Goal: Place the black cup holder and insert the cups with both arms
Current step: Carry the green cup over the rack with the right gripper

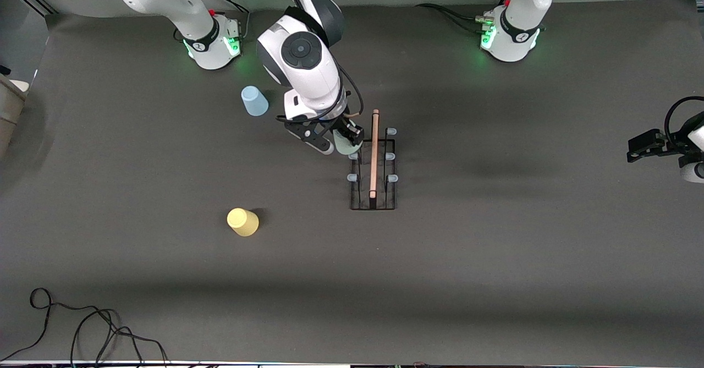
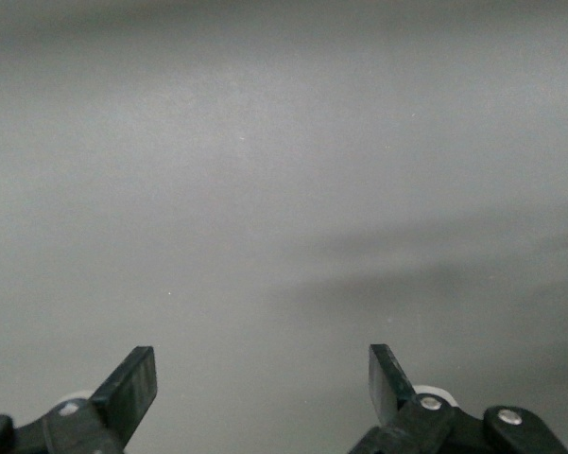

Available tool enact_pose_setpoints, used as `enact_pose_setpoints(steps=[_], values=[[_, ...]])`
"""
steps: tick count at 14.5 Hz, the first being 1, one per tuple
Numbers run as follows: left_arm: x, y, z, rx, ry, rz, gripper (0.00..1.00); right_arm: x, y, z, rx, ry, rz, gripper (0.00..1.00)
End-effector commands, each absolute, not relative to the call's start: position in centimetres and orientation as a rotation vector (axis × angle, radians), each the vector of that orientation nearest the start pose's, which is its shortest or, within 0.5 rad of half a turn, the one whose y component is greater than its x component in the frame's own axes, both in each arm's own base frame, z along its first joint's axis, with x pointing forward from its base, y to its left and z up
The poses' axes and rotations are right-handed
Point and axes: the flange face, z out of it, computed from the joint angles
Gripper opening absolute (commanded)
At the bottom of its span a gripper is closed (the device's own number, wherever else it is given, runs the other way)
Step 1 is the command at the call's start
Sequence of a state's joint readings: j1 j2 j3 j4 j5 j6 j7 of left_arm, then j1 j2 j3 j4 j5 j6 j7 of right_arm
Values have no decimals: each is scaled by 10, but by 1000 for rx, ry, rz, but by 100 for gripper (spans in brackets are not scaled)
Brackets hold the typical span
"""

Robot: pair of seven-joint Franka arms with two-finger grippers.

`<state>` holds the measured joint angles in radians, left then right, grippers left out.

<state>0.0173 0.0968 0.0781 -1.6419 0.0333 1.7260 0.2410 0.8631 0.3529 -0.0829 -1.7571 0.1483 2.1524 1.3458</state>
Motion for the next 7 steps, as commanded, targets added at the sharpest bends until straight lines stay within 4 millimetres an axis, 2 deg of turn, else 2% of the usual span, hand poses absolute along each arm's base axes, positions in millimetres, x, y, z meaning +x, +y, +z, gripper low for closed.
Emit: enact_pose_setpoints(steps=[1,7], values=[[586,60,556,-3095,258,27,100,439,473,367,-2928,954,130,0],[582,57,570,-3096,249,5,100,438,478,349,-2943,950,133,0]])
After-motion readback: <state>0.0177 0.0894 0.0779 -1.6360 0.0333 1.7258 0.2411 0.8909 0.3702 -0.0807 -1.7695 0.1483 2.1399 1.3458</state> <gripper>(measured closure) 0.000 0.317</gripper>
